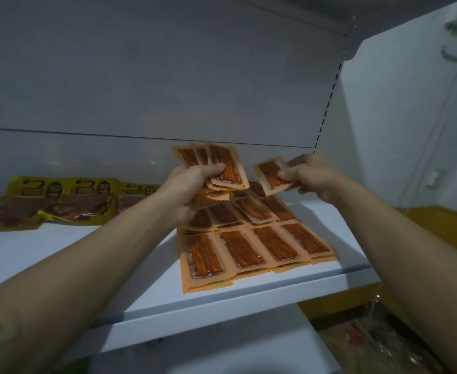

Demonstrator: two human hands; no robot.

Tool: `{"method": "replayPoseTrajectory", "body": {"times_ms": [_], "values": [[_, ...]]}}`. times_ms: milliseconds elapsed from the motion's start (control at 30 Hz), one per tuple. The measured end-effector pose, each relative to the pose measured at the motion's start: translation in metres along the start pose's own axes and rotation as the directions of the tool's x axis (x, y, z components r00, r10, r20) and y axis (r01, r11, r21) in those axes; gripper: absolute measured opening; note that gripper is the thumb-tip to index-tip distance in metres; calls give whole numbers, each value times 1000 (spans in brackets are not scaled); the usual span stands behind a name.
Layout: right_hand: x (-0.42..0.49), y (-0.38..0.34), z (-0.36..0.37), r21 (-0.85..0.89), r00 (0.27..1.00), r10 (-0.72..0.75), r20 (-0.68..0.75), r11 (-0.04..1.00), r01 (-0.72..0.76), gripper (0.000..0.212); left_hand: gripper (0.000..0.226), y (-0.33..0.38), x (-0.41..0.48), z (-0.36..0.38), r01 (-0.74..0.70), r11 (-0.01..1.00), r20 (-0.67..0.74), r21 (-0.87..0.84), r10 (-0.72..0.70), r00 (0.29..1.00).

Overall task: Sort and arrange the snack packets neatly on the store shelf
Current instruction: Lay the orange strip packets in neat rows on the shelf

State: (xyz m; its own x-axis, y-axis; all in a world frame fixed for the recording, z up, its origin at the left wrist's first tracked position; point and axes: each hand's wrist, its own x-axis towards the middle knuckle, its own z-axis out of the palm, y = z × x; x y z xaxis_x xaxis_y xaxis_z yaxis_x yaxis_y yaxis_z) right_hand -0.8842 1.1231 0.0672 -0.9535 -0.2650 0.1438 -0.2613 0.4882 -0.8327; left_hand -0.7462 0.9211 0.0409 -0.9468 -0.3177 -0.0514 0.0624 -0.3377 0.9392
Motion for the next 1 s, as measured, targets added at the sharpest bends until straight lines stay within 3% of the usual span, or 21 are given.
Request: {"method": "replayPoseTrajectory", "body": {"times_ms": [133,233,333,533,633,733,800,933,1000], "values": [[14,42,-7,-89,994,54,97,995,-46,31,15,-11,0,14,11,1000,-46,17,-10,999],[26,62,-4,-99,992,6,128,995,7,29,11,-18,-1,26,12,1000,-78,19,-11,997],[35,73,3,-217,986,-40,160,973,75,25,15,-23,-3,36,20,999,-122,25,-16,992],[45,79,4,-511,959,-138,247,822,250,19,14,-29,-6,53,-6,997,-208,72,21,978],[43,73,3,-507,944,-233,234,799,322,35,17,-28,-8,58,-38,995,-245,91,59,968],[37,55,10,-349,846,-419,329,779,521,43,16,-25,-14,62,-57,991,-272,124,89,958],[31,45,19,-355,775,-440,453,709,610,43,11,-25,-18,66,-90,990,-287,108,118,951],[24,42,35,-473,727,-435,532,558,681,31,19,-29,-26,68,-114,978,-307,176,164,937],[26,40,38,-390,736,-486,471,633,668,28,24,-30,-31,65,-111,974,-313,197,169,935]]}}
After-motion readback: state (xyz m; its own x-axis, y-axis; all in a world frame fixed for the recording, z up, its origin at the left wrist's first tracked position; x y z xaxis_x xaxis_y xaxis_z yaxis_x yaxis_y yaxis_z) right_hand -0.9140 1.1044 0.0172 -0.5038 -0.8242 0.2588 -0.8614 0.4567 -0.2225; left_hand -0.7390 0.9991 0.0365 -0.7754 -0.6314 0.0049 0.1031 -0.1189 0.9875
